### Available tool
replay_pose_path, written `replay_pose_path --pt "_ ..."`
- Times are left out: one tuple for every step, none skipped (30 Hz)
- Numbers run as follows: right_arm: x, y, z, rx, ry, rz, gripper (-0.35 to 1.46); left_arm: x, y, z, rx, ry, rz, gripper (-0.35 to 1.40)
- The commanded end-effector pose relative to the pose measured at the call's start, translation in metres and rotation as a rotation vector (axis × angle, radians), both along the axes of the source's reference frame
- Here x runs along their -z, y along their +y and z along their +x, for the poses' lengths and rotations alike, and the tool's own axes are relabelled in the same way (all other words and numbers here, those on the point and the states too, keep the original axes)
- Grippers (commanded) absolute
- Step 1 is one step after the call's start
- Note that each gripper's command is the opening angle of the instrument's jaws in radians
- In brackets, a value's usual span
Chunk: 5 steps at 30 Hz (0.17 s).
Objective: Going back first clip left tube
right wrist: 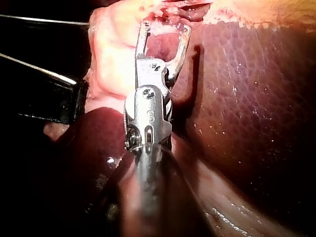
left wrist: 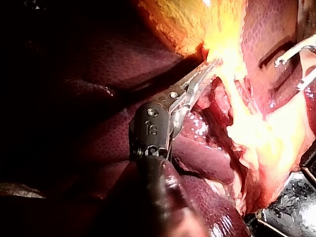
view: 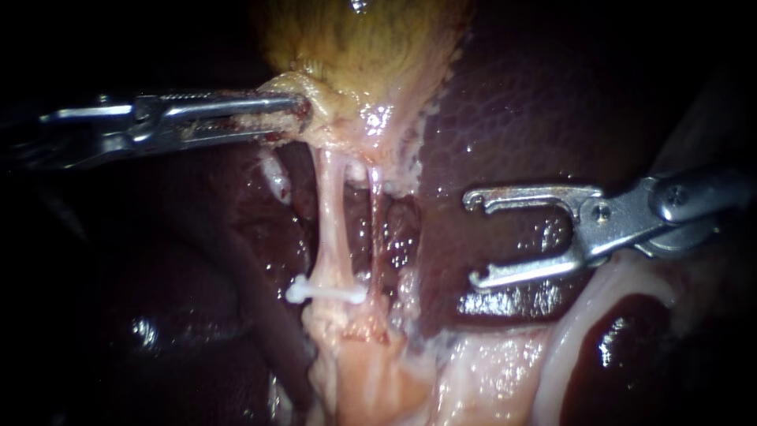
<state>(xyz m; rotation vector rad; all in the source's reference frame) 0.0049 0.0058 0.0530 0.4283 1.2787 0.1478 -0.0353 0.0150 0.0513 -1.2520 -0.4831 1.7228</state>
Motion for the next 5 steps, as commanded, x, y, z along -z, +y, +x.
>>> replay_pose_path --pt "0.0000 0.0000 0.0000 0.000 0.000 0.000 0.50 0.0000 0.0000 0.0000 0.000 0.000 0.000 -0.35" --pt "0.0000 0.0000 0.0000 0.000 0.000 0.000 0.50 0.0000 0.0000 0.0000 0.000 0.000 0.000 -0.35" --pt "0.0000 0.0000 0.0000 0.000 0.000 0.000 0.50 0.0000 0.0000 0.0000 0.002 -0.001 0.006 -0.35" --pt "0.0000 0.0000 0.0000 0.000 0.000 0.000 0.50 0.0000 0.0000 0.0000 0.002 -0.001 0.006 -0.35" --pt "0.0000 0.0000 0.0000 0.000 0.000 0.000 0.50 0.0000 0.0000 0.0000 0.002 -0.001 0.006 -0.35"
